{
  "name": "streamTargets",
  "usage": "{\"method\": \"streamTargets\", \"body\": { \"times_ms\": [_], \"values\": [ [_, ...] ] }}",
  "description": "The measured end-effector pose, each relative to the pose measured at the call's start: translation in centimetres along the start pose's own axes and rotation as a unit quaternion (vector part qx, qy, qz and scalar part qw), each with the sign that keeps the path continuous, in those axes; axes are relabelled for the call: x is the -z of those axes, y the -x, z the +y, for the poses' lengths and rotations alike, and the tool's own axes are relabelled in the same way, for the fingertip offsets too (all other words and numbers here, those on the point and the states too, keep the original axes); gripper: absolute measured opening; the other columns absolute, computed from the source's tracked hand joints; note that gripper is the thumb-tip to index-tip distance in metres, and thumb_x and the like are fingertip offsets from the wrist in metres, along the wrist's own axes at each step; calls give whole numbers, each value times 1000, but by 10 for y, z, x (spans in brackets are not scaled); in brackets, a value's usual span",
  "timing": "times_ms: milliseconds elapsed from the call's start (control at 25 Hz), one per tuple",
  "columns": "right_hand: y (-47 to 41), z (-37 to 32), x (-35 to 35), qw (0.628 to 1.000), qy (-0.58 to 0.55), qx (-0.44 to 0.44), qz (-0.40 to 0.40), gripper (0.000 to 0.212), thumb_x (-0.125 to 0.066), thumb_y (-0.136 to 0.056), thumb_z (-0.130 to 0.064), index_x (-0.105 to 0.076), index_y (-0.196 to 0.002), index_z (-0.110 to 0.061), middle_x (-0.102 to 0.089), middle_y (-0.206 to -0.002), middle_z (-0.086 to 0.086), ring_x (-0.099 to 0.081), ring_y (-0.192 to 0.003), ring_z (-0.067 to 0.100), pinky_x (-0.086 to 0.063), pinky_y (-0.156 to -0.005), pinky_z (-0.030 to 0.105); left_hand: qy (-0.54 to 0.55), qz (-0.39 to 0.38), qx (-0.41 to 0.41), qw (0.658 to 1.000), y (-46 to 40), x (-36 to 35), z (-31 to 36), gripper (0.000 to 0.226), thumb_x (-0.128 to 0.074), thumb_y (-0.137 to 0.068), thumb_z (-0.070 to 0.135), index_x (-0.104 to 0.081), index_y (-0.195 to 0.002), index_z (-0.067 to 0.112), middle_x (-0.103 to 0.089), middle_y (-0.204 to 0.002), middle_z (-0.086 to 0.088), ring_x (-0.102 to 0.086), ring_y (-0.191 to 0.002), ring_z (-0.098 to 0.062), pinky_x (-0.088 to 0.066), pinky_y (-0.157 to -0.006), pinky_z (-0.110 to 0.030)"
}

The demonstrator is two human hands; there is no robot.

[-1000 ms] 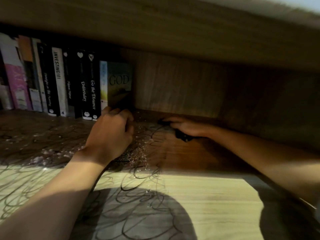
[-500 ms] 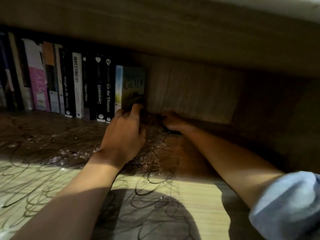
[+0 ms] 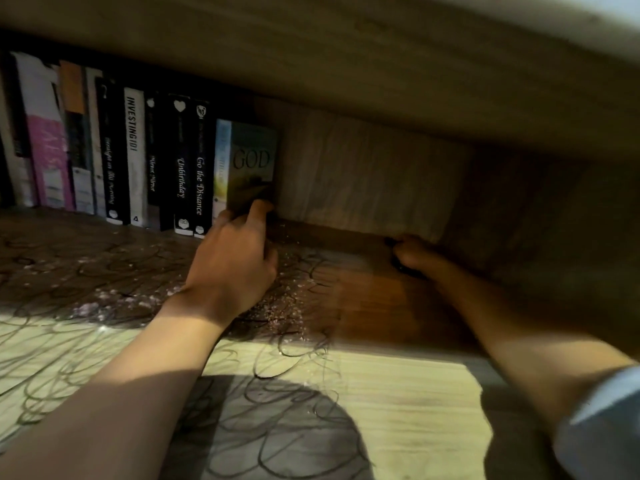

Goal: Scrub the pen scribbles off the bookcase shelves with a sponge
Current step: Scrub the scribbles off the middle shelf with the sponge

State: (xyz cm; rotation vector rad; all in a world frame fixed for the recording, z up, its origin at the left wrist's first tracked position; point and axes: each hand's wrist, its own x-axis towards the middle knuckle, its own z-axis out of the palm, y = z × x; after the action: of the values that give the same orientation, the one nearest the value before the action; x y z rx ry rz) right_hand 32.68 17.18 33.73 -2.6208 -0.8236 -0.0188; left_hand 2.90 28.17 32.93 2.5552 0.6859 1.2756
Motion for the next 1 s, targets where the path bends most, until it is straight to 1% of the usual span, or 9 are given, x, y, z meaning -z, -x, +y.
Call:
{"method": "streamTargets", "body": {
  "times_ms": [80,200,320,400,480,600,680,920,1000],
  "values": [
    [8,-27,-14,999,7,39,5,38,-43,-97,-32,-57,-128,-14,-59,-128,16,-61,-107,29,-49,-91,34,2,9,5,1000,-1,0,1,59,-58,-86,13,-36,-140,14,-62,-101,-19,-47,-112,-38,-44,-85,-42],
    [40,-56,-21,977,-117,139,-109,34,-35,-101,-15,-56,-125,-27,-65,-79,10,-56,-45,5,-43,-43,19,-3,2,1,1000,-2,-2,-3,60,-59,-85,13,-36,-140,14,-64,-98,-20,-47,-113,-39,-45,-84,-44],
    [62,-24,-7,959,-192,140,-155,37,-32,-102,-8,-51,-124,-31,-54,-45,-4,-41,-28,2,-31,-31,14,-6,-4,-2,1000,-1,-5,-5,58,-59,-84,12,-38,-139,14,-66,-98,-19,-48,-113,-40,-46,-83,-45],
    [43,16,1,973,-183,96,-98,39,-35,-101,-3,-52,-128,-25,-60,-45,-5,-49,-34,2,-38,-34,16,-8,-2,-4,1000,-1,-4,-5,57,-58,-85,12,-39,-138,13,-66,-99,-18,-48,-112,-40,-46,-82,-45],
    [18,41,12,992,-105,50,-45,38,-45,-96,-5,-58,-125,-25,-73,-89,5,-67,-70,13,-57,-64,28,-8,-3,-7,1000,0,-4,-5,55,-58,-85,13,-40,-138,13,-66,-100,-18,-48,-112,-39,-46,-83,-45],
    [-13,46,21,999,3,-22,-25,17,-47,-97,-20,-63,-102,-17,-59,-122,16,-59,-102,31,-48,-94,43,-16,-5,-10,1000,0,-4,-4,53,-56,-87,15,-39,-137,14,-65,-104,-17,-46,-113,-36,-44,-85,-42],
    [-25,24,14,997,62,-31,-34,30,-46,-97,-19,-56,-122,-6,-51,-133,18,-51,-118,35,-41,-103,41,-18,-5,-12,1000,2,-4,-1,52,-55,-89,15,-39,-138,14,-64,-108,-16,-46,-115,-34,-42,-85,-39],
    [-21,-87,-37,995,38,88,-41,30,-52,-90,-21,-62,-114,-5,-59,-121,19,-59,-104,32,-50,-90,35,-20,-7,1,1000,1,-4,-4,52,-54,-89,16,-39,-138,15,-65,-105,-15,-45,-116,-32,-40,-87,-37],
    [-17,-111,-47,989,-22,138,-40,32,-52,-93,-18,-59,-121,-5,-58,-126,17,-57,-111,31,-48,-93,33,-21,-12,7,1000,1,-4,-4,53,-53,-88,17,-38,-139,15,-66,-103,-15,-44,-117,-32,-41,-86,-38]
  ]
}}
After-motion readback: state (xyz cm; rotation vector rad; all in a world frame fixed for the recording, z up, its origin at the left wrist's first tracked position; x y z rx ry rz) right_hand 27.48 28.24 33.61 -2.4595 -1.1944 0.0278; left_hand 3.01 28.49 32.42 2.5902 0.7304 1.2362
